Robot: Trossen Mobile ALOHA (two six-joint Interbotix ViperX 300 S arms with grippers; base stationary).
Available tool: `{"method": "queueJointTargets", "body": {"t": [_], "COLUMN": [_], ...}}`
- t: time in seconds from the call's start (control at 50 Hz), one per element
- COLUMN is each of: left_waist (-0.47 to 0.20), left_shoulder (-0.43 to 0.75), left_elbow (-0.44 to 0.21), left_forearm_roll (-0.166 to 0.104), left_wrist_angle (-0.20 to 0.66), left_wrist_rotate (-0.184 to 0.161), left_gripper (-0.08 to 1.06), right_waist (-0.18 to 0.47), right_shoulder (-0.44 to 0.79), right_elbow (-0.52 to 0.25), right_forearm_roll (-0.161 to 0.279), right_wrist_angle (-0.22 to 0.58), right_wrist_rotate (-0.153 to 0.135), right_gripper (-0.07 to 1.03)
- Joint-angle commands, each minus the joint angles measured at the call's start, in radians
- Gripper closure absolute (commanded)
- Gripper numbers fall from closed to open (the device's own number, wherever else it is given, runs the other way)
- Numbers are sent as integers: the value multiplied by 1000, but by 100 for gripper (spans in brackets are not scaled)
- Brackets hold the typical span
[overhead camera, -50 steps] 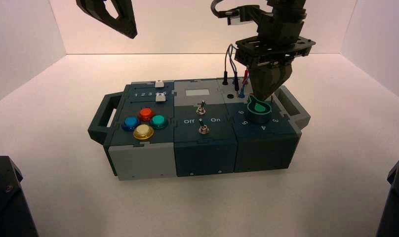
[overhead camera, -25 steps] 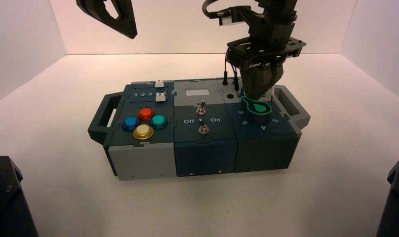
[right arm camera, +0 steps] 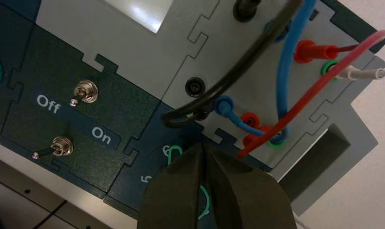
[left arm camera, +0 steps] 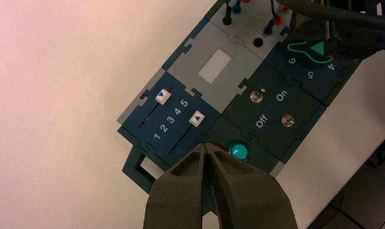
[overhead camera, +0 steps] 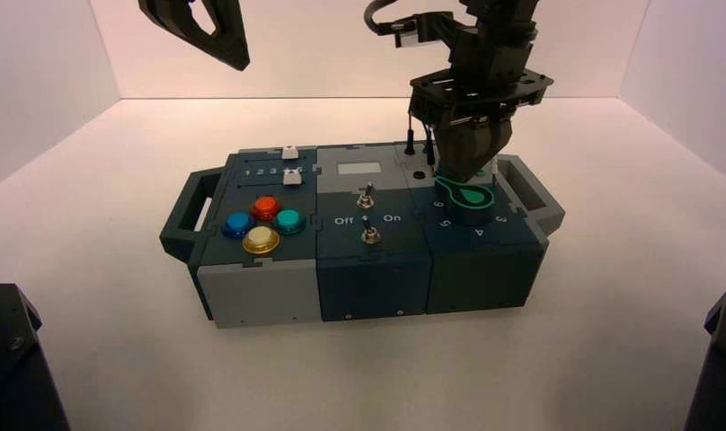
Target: Turn the knob to position 6.
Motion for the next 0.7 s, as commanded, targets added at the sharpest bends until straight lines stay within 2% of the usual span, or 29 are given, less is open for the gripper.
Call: {"method": "queueJointTargets", "body": {"t": [0.02,0.28,0.7], "left_waist": [-3,-3,-3], "left_shoulder": [-3,-3,-5], "left_elbow": [-15,-17,-15], "left_forearm_roll": [2,3,2], "left_wrist_angle": [-3,-5,-2], "left_wrist_rotate": [6,6,6], "left_gripper": [101,101,101], "right_waist": [9,35,34], "right_shoulder": [-23,-32,-40], "right_elbow": [-23,-23,-21], "right_forearm_roll": [5,5,3], "right_wrist_angle": [-5,-8,-9], "right_wrist_rotate": [-5,-6,-5], "right_gripper": [98,98,98]}}
